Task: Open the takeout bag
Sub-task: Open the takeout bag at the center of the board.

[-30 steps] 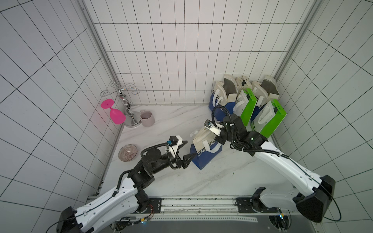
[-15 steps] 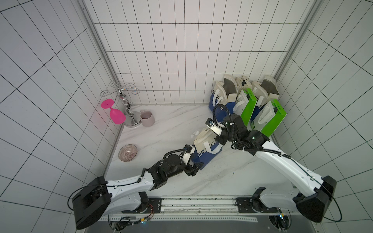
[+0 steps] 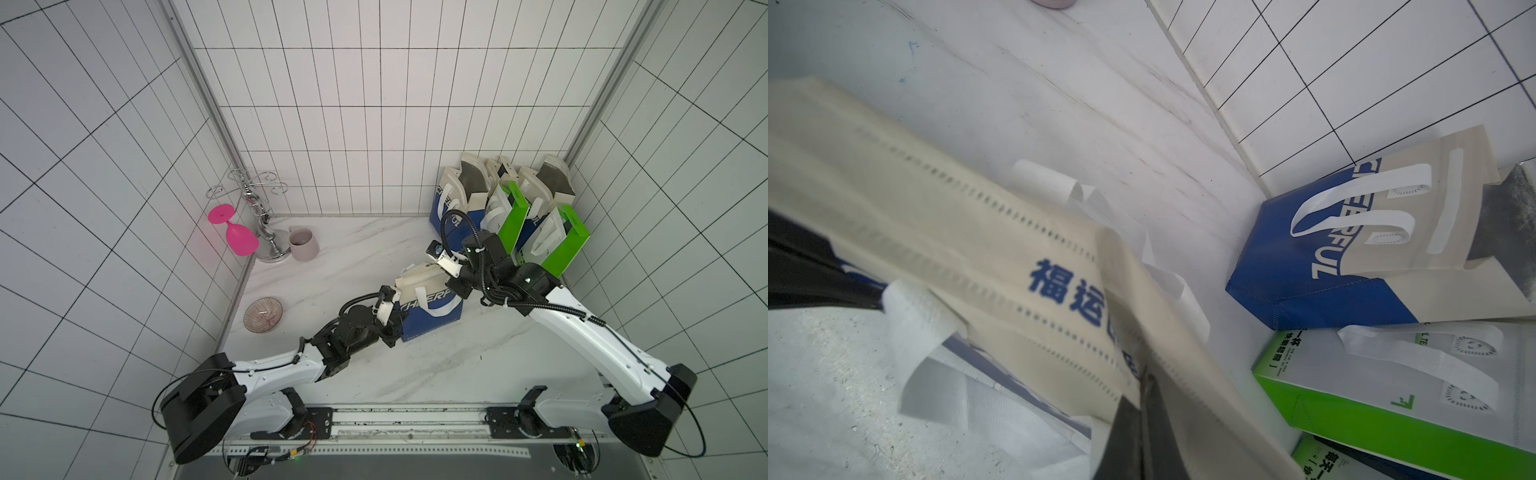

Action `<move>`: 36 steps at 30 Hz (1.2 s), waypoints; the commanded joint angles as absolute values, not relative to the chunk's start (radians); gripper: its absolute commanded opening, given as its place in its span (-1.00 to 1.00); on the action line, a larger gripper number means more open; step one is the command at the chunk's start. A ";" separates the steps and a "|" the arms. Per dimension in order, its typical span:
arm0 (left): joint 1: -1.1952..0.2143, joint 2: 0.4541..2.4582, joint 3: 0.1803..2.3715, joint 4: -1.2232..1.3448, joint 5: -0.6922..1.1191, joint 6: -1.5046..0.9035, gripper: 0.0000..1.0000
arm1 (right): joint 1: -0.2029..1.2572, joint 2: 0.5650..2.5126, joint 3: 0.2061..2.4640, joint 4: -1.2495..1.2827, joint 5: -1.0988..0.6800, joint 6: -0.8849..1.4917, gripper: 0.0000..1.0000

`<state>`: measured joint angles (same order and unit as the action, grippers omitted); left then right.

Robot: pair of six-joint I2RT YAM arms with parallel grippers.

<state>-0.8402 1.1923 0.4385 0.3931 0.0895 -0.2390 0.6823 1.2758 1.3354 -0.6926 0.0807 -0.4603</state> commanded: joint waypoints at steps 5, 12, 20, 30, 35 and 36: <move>-0.785 1.138 0.488 0.277 0.140 -0.186 -1.00 | 0.687 1.320 1.533 -0.765 0.206 -0.598 -1.00; -0.749 1.144 0.502 0.204 0.190 -0.171 -1.00 | 0.685 1.372 1.639 -0.772 0.270 -0.694 -1.00; -0.742 1.153 0.509 0.156 0.216 -0.146 -1.00 | 0.683 1.413 1.748 -0.751 0.290 -0.758 -1.00; -0.739 1.164 0.506 0.129 0.235 -0.136 -1.00 | 0.676 1.442 1.793 -0.677 0.343 -0.841 -1.00; -0.736 1.165 0.514 0.116 0.225 -0.132 -1.00 | 0.677 1.439 1.782 -0.665 0.340 -0.884 -1.00; -0.735 1.166 0.514 0.121 0.221 -0.132 -1.00 | 0.677 1.437 1.788 -0.683 0.319 -0.873 -1.00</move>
